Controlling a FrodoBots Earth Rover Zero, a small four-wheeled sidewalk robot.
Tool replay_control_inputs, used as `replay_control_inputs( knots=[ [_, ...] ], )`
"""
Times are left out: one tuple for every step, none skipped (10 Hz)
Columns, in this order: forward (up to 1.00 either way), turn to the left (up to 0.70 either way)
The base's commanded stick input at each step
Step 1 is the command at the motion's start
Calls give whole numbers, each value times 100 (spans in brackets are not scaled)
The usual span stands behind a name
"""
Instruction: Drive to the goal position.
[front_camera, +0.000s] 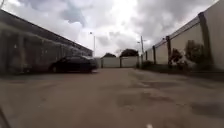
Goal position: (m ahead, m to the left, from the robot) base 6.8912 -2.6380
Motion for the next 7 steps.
replay_control_inputs(
  knots=[
    [30, 0],
    [30, 0],
    [30, 0],
    [30, 0],
    [30, 0],
    [30, 0],
    [30, 0]
  ],
)
